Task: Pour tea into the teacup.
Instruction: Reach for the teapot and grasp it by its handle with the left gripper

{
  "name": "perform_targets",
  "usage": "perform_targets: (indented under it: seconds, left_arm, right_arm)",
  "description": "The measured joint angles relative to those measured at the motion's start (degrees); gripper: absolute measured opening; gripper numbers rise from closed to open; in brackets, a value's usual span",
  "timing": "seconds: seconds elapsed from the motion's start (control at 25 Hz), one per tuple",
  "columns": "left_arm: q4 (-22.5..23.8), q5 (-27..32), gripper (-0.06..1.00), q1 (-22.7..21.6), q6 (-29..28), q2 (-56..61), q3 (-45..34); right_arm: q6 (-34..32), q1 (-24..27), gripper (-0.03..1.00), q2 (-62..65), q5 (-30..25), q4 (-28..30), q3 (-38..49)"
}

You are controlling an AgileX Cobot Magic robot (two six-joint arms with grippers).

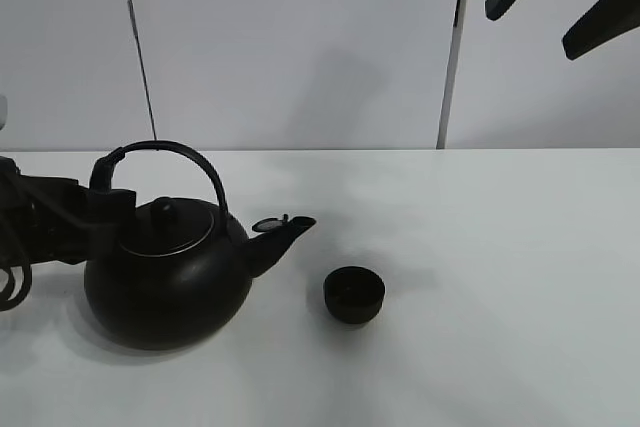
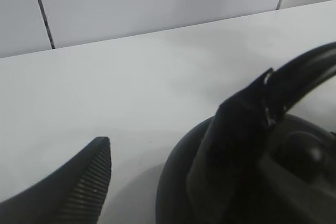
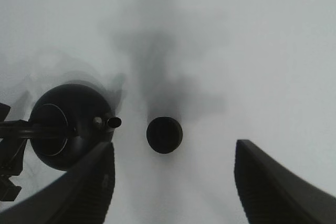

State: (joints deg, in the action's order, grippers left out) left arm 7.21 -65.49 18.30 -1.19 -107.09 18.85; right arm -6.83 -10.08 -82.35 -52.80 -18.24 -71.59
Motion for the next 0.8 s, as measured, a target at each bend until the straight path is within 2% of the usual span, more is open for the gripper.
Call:
perform_targets:
  seconds: [0.32,0.56,0.72,0.8]
  left_arm:
    - [-1.3,0.0,0.46,0.1,0.4,-0.1,0.5]
    - [-4.7,-0.1,0.46,0.3,2.0,-0.1,0.5]
    - [-4.9,-0.1,0.45,0.3,2.0,-0.1,0.6]
    - [-4.4,-0.1,0.42,0.3,2.0,-0.1,0.6]
  right_arm:
    - [0.0,0.0,0.45,0.0,0.2,0.0,0.0]
    - [0.0,0.0,0.45,0.0,0.4,0.0,0.0]
    - [0.0,0.0,0.45,0.0,0.5,0.1,0.0]
    - [0.0,0.0,0.45,0.0,0.5,0.1,0.0]
